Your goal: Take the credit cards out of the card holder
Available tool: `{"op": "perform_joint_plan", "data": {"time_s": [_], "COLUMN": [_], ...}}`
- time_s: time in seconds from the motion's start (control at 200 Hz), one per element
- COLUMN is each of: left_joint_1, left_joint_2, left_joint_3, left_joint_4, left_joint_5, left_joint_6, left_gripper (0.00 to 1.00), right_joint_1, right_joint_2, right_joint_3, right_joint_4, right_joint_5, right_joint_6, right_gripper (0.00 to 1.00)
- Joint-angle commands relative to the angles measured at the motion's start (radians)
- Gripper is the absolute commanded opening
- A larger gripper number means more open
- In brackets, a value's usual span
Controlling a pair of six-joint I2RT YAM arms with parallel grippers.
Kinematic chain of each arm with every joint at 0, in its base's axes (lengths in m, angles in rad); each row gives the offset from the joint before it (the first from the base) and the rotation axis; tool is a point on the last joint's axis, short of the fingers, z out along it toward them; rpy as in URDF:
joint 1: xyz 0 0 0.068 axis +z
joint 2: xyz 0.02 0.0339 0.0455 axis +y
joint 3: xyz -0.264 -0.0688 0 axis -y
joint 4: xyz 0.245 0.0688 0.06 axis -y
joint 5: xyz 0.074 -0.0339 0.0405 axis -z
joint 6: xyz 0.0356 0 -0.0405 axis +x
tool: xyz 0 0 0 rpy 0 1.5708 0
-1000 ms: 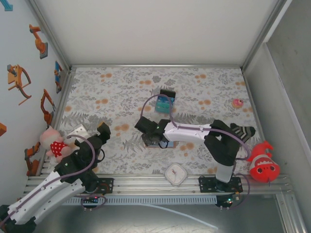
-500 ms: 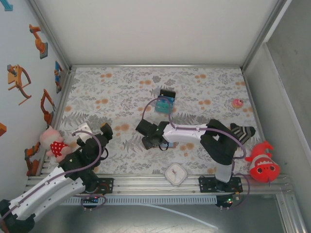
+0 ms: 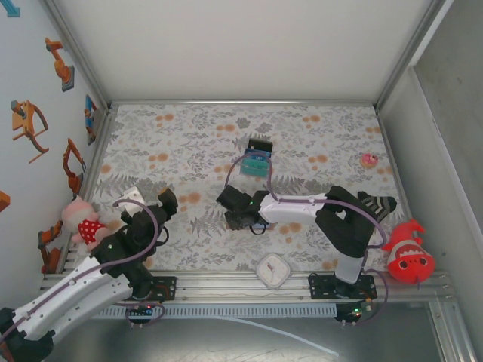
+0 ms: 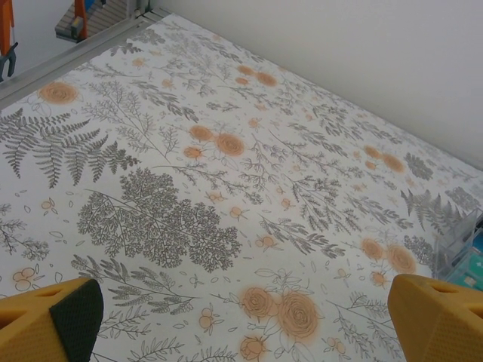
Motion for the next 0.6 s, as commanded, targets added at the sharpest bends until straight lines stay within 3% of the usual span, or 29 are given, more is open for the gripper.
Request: {"op": "perform_joint_plan", "data": {"time_s": [0.0,0.115,0.596], "left_joint_1": [0.006,0.006,0.006], "left_joint_2": [0.028,0.086,0.465], "left_joint_3": [0.043,0.075,0.245], "left_joint_4": [0.028,0.053,0.137], "left_joint_5": [0.019,0.047,0.242], "left_joint_6": [0.044,0.074,0.192], "left_gripper": [0.97,0.97,0.97], "right_joint_1": [-0.025,-0.036,-0.099], "right_joint_2": [-0.022,-0.072,-0.243], "right_joint_3": [-0.050,-0.063,-0.186], "right_joint_4": [-0.012,-0.013,-0.041], "right_joint_5": [-0.015,-0.003,0.091], "right_joint_6": [-0.007,-0.018,0.006], "right_gripper": [0.30,0.21,0.30]}}
